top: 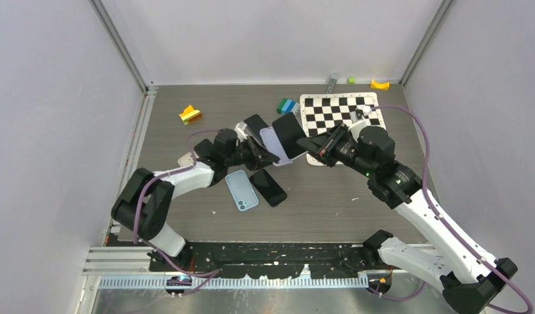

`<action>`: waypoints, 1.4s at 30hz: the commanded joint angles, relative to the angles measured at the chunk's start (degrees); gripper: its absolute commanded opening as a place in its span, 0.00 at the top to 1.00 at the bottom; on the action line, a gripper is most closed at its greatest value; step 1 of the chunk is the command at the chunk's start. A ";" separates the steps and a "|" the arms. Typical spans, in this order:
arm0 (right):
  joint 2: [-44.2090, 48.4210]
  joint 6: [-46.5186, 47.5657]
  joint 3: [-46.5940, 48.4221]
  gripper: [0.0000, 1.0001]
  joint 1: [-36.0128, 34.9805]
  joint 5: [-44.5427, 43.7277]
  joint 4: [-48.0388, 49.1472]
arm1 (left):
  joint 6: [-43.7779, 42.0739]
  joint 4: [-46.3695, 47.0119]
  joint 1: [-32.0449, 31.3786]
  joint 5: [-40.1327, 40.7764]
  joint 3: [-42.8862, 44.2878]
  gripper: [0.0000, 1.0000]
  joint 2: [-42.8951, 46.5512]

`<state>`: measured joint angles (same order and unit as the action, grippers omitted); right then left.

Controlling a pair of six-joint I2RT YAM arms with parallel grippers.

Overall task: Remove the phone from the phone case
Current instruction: Place the phone case at the center of the board, then place the phone at the center of the board.

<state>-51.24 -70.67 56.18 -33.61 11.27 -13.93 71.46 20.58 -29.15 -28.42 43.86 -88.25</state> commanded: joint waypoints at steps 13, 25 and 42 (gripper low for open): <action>4.96 9.77 -9.91 1.00 8.76 -19.77 -27.03 | 9.72 0.87 -16.94 0.76 7.72 1.00 -19.37; -0.24 14.05 -21.95 1.00 14.75 -10.82 -10.91 | 18.58 1.15 -19.88 0.44 4.66 0.44 -20.46; -8.36 19.35 -23.68 0.60 23.75 -10.87 -19.03 | 8.95 -19.63 -19.90 5.56 9.49 0.00 -8.24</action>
<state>-58.06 -54.06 31.31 -10.81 4.08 -27.79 84.18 7.77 -48.80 -24.99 49.82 -101.30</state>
